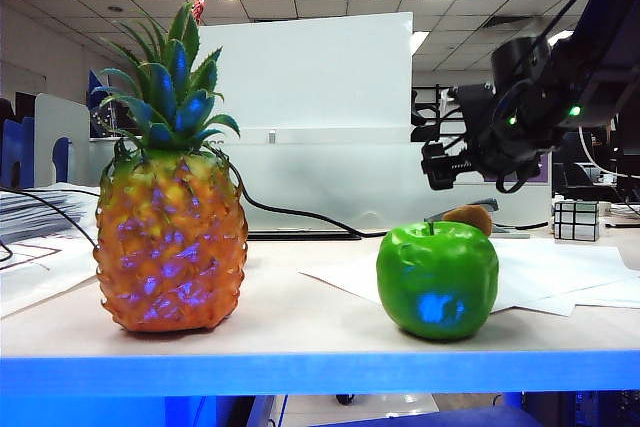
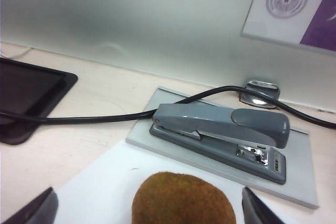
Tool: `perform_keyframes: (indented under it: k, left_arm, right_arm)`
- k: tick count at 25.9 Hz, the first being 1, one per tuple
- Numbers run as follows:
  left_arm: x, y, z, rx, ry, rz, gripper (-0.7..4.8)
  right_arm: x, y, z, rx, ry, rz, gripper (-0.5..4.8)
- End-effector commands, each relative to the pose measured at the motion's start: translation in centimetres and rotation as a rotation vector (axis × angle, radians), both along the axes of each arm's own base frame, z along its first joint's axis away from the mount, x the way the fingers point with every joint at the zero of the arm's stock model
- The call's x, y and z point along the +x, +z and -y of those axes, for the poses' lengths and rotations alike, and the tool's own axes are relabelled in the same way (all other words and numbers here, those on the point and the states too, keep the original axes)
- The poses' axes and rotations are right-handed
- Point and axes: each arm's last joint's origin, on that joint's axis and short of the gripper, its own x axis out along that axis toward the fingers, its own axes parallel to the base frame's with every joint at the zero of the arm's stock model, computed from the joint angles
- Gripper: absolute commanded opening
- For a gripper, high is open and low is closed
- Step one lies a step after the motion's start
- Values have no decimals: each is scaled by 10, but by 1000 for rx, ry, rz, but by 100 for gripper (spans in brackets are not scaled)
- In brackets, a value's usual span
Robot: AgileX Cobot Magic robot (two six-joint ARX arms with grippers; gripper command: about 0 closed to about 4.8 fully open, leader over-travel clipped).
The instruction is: Arrange all the fruits from large to small from left to right in a row.
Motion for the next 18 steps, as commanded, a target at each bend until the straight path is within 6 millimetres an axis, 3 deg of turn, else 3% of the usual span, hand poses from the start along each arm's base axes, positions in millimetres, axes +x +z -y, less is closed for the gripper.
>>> perform_keyframes:
  k: [1, 11, 18]
  left_arm:
    - [0, 2, 0, 3, 10, 18, 274]
    - [-1, 1, 1, 2, -47, 17, 274]
    - [-1, 1, 2, 3, -85, 15, 274]
  right_arm:
    - [7, -2, 4, -3, -25, 19, 479]
    - [15, -16, 23, -1, -90, -1, 479]
    - [16, -17, 24, 5, -68, -4, 479]
